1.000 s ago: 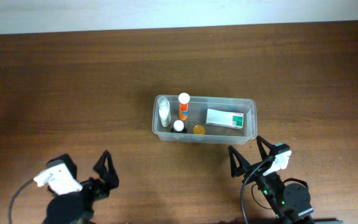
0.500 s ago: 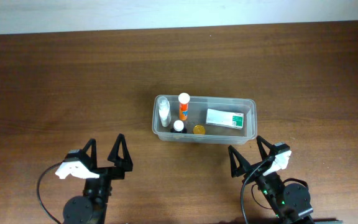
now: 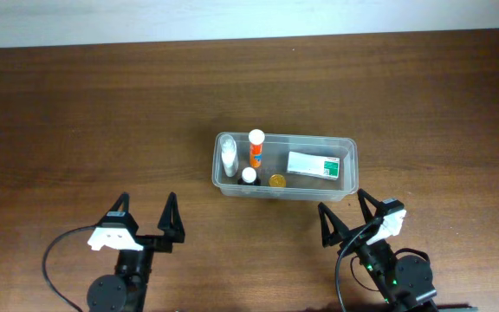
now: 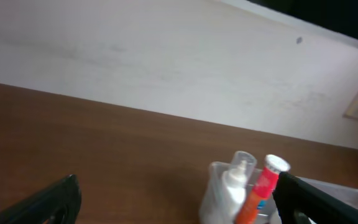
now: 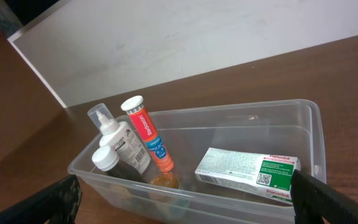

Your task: Pack container

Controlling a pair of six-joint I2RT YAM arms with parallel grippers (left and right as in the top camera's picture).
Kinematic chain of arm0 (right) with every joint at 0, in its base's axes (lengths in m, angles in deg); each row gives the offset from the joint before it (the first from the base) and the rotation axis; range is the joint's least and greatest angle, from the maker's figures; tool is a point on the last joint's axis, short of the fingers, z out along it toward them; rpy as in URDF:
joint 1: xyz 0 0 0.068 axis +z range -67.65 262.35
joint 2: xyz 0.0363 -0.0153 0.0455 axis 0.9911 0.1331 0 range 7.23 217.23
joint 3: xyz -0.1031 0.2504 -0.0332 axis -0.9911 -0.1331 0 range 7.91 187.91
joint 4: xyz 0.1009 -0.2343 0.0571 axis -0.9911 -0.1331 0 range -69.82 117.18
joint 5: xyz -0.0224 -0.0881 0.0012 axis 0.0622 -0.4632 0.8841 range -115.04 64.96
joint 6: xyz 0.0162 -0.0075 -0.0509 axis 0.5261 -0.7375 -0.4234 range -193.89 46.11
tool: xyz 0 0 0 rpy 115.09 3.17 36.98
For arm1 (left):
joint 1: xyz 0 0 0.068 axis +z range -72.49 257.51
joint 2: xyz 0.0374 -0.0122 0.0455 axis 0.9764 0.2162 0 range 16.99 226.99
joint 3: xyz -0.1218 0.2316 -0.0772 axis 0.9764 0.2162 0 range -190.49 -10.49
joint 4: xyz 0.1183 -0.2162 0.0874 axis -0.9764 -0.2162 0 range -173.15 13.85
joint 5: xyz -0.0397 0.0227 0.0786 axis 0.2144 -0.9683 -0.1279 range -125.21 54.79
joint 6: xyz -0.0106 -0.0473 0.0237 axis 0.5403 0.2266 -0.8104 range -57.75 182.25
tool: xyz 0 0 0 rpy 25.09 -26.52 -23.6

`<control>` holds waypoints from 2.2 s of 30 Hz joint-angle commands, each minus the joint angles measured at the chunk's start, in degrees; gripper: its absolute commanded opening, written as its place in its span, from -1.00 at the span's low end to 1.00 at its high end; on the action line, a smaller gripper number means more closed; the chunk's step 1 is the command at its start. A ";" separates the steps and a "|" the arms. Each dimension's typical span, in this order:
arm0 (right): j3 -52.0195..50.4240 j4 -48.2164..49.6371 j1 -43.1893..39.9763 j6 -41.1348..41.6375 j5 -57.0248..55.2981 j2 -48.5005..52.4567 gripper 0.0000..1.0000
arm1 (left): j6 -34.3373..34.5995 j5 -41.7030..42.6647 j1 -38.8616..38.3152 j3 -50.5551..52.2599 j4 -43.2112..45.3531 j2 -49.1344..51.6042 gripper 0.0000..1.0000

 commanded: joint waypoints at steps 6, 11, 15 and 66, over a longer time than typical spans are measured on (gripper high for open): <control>-0.42 -0.02 0.00 0.13 -0.70 0.04 0.97 | -7.30 5.99 4.96 0.92 -1.81 -1.60 0.99; -0.42 -0.02 0.00 0.11 -0.70 0.04 0.97 | -8.09 5.99 5.73 4.26 -0.92 -3.78 0.99; -0.42 -0.02 0.00 0.11 -0.70 0.04 0.97 | -9.33 6.05 5.79 6.38 -2.64 -3.76 0.99; -0.46 0.00 -25.49 0.11 -0.74 -1.25 0.97 | -19.21 6.19 7.32 6.38 -2.56 -3.76 0.99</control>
